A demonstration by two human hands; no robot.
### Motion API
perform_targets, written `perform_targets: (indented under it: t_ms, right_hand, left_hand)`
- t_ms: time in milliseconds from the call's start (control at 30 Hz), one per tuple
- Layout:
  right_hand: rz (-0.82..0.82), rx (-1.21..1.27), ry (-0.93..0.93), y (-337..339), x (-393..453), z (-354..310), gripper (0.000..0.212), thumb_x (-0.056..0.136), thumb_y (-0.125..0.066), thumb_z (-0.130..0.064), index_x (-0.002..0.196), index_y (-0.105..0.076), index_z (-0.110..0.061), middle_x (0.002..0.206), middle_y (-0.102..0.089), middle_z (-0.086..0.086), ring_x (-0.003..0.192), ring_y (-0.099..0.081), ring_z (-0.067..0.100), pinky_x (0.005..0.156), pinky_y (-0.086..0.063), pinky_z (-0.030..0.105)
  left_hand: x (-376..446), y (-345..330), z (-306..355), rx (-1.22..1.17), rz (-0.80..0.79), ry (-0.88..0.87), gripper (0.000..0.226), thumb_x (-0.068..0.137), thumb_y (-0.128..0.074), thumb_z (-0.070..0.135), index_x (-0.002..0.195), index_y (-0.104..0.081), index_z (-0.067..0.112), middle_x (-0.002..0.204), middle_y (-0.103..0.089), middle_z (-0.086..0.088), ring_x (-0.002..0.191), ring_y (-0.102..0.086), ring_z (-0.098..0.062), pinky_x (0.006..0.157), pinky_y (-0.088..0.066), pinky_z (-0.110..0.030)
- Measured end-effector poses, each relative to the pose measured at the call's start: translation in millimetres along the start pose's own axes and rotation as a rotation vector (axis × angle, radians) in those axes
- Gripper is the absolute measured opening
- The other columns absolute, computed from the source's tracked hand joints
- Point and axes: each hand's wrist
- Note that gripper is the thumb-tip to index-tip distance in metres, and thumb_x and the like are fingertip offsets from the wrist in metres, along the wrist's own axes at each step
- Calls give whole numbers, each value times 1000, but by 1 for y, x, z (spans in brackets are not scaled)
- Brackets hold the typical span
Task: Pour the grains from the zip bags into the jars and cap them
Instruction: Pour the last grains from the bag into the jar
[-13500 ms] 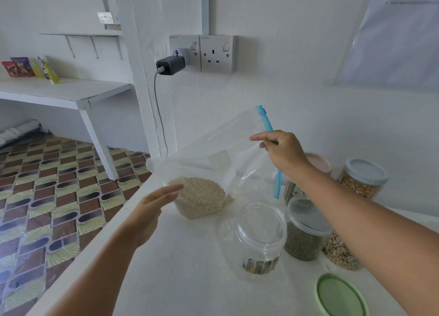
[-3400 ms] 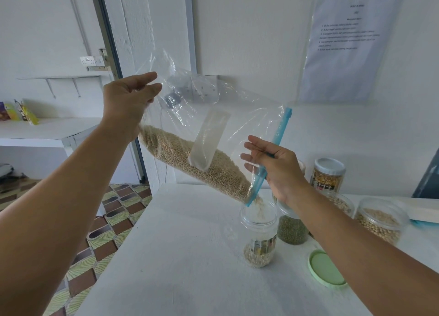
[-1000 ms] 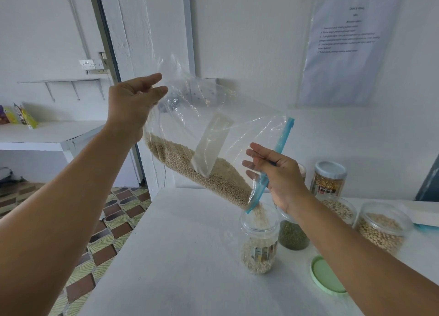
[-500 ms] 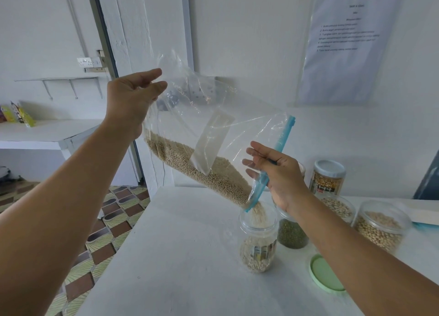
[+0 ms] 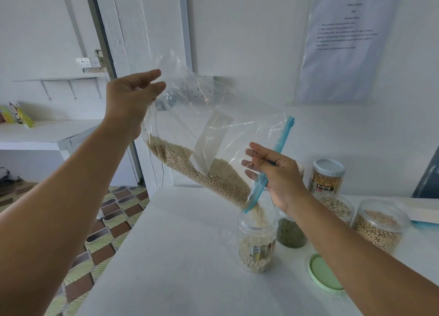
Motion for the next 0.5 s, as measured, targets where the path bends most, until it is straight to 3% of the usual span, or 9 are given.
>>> perform_targets:
  t_ms: [500]
  right_hand:
    - [-7, 1, 15, -2, 1, -3, 30, 99, -63, 0, 125, -73, -10, 119, -77, 6, 105, -75, 29, 91, -62, 41]
  left_hand:
    - [4, 0, 8, -13, -2, -7, 28, 87, -83, 11, 113, -78, 22, 71, -68, 21, 85, -69, -1, 90, -55, -19]
Point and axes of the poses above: each hand's wrist, its own x-axis towards the middle knuckle, its own y-axis out of the back of the hand, z = x × y
